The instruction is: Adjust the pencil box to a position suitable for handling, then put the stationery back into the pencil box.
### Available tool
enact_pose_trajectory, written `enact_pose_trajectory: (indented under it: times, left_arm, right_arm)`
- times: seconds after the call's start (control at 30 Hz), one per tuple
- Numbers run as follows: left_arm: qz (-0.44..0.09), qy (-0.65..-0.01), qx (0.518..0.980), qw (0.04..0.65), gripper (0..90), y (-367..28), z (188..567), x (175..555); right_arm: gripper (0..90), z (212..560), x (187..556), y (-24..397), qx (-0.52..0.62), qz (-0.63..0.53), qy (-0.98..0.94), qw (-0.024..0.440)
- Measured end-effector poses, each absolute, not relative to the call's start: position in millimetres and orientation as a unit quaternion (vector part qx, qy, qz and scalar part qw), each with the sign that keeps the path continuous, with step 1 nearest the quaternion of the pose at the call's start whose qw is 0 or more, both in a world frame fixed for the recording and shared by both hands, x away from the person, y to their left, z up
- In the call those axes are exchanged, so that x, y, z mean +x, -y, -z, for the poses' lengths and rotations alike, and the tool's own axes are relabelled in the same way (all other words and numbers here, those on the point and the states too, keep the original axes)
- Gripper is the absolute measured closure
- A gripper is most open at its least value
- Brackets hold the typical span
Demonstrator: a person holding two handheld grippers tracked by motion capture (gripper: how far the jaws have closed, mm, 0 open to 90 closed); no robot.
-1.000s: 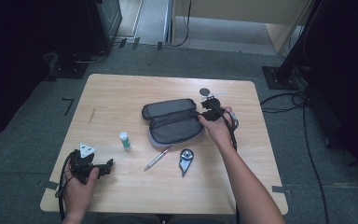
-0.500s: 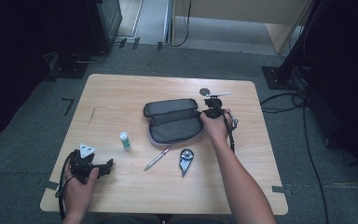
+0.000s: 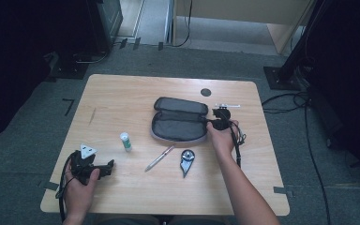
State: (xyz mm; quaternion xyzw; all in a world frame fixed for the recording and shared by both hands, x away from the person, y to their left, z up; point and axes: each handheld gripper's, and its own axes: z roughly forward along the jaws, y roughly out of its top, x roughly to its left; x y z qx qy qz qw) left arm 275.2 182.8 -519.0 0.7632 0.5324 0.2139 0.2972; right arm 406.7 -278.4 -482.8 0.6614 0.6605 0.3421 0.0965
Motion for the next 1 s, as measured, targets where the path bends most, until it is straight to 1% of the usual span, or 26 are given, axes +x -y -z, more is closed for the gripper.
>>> enact_pose_trajectory:
  times: [0.03, 0.07, 0.1, 0.13, 0.17, 0.2, 0.23, 0.3, 0.37, 0.47, 0.5, 0.53, 0.57, 0.67, 0.77, 1.0]
  left_arm:
    - [-0.214, -0.532, 0.763, 0.297, 0.0, -183, 519, 275]
    - [-0.214, -0.532, 0.764, 0.297, 0.0, -183, 519, 275]
    - [-0.214, -0.532, 0.763, 0.297, 0.0, -183, 519, 275]
    - [-0.214, -0.532, 0.763, 0.297, 0.0, -183, 519, 275]
    - [-0.214, -0.532, 0.763, 0.297, 0.0, -183, 519, 275]
    - [-0.214, -0.532, 0.763, 0.297, 0.0, -183, 519, 275]
    - [-0.214, -0.532, 0.763, 0.297, 0.0, -183, 519, 275]
    - [-0.214, -0.532, 0.764, 0.297, 0.0, -183, 519, 275]
    - [-0.214, -0.532, 0.764, 0.297, 0.0, -183, 519, 275]
    - [-0.214, -0.531, 0.764, 0.297, 0.0, -182, 519, 275]
    - [-0.214, -0.53, 0.765, 0.297, 0.0, -182, 519, 275]
    - [-0.214, -0.53, 0.765, 0.297, 0.0, -182, 519, 275]
    - [-0.214, -0.53, 0.765, 0.297, 0.0, -182, 519, 275]
    - [-0.214, -0.53, 0.765, 0.296, 0.0, -182, 519, 275]
    - [-0.214, -0.53, 0.765, 0.296, 0.0, -182, 519, 275]
    - [-0.214, -0.53, 0.765, 0.297, 0.0, -182, 519, 275]
  right_arm:
    - [70.9, 483, 406, 281, 0.654, -0.356, -0.662, 0.088]
    - [64.5, 481, 405, 283, 0.654, -0.362, -0.659, 0.084]
    - [60.0, 480, 402, 284, 0.648, -0.373, -0.659, 0.084]
    - [60.0, 480, 402, 284, 0.648, -0.373, -0.659, 0.084]
    - [55.2, 474, 392, 285, 0.636, -0.386, -0.661, 0.092]
    - [55.2, 474, 392, 285, 0.636, -0.386, -0.661, 0.092]
    - [51.8, 468, 377, 282, 0.628, -0.382, -0.67, 0.109]
    - [50.5, 466, 372, 282, 0.625, -0.38, -0.673, 0.114]
    - [46.9, 460, 352, 280, 0.615, -0.382, -0.677, 0.133]
    - [44.1, 457, 340, 280, 0.608, -0.385, -0.682, 0.135]
    - [39.1, 456, 327, 279, 0.605, -0.384, -0.682, 0.144]
    - [36.5, 456, 322, 278, 0.604, -0.382, -0.683, 0.15]
    - [36.5, 456, 322, 278, 0.604, -0.382, -0.683, 0.15]
    - [31.7, 457, 306, 274, 0.6, -0.377, -0.688, 0.157]
    - [30.8, 461, 292, 265, 0.593, -0.376, -0.694, 0.155]
    - [30.9, 473, 278, 246, 0.586, -0.373, -0.706, 0.14]
